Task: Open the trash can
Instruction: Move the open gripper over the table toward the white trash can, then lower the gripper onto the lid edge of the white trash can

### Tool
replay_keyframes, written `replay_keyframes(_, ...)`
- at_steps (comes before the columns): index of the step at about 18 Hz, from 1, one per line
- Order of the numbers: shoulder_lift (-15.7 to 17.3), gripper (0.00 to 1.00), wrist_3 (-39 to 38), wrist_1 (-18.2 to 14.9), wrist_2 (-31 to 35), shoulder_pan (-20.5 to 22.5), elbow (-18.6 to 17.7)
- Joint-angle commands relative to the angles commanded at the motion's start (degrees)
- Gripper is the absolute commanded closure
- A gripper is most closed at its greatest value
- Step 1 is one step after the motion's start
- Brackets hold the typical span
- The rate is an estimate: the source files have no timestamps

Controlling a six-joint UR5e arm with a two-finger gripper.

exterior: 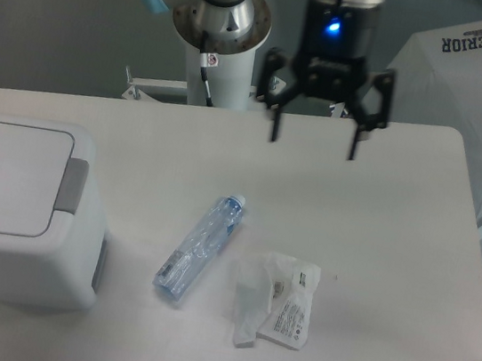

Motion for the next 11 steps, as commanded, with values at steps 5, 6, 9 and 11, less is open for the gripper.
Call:
replay_keyframes(5, -2.02, 0.00, -12.74, 0.62, 0.35, -6.33, -0.44)
replay_keyframes(6, -2.20, 0.00, -14.95, 0.80, 0.35, -6.69, -0.44)
replay_keyframes(9, -3.17, 0.00, -16.81, 2.81, 0.26, -8.35, -0.53)
replay_keyframes(11, -4.22, 0.00, -18.91, 3.08, 0.44, -10.37, -0.88)
